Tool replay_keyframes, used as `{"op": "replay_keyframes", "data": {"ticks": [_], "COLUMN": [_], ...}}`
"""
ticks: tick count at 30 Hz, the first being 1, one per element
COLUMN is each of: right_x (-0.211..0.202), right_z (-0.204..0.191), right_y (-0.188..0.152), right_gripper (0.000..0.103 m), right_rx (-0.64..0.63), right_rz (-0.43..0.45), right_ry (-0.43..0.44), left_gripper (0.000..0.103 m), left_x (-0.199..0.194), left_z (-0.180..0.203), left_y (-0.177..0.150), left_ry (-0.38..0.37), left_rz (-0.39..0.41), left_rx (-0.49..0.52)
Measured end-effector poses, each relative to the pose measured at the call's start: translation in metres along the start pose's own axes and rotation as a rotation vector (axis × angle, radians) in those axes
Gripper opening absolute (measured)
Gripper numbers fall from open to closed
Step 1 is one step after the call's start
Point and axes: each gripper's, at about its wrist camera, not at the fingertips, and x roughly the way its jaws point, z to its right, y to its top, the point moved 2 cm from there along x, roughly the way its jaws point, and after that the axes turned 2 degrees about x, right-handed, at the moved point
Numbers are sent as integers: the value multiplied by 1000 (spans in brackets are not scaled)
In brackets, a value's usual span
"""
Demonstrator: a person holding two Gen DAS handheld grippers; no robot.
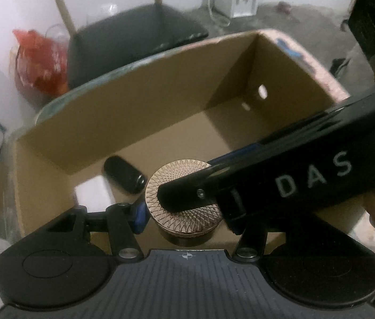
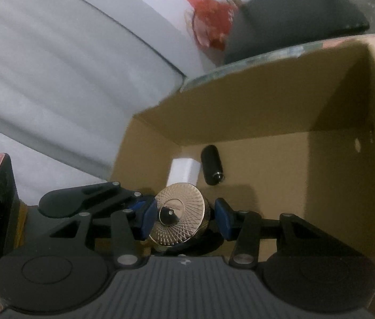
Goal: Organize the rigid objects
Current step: 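Lower the gold-lidded jar into the box and open the right gripper, then move the right gripper to the dark green round jar on the table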
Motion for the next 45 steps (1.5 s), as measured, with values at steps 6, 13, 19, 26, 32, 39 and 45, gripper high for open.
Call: {"op": "replay_keyframes", "data": {"ticks": [6,13,19,26,32,39,45], "right_x": [26,46,45,16,-55,-146,-173], "right_z": [1,3,5,4,-3,2,15], "right_y": [7,7,6,5,-25,-99,-174], "right_gripper": [51,51,51,51,51,51,52], "right_rx": [13,1,18,42,0,-21,-3], "right_rz": [-55,-81,-71,38,190,363,440], "right_ry": [-31,-97,-84,-24,38,126,186], "left_gripper": [56,58,60,76,85,93,97], "left_x": [15,25,13,-17,-72,-145,-163], "left_z": [-7,-5,-4,-2,4,18,45], "left_y": [2,1,3,6,-7,-52,-121], "left_ry": [24,46,55,52,48,12,-17], "left_rz": [-75,-115,-69,15,137,316,441], "left_rx": [-29,-9,-9,-24,-38,-43,-39]}}
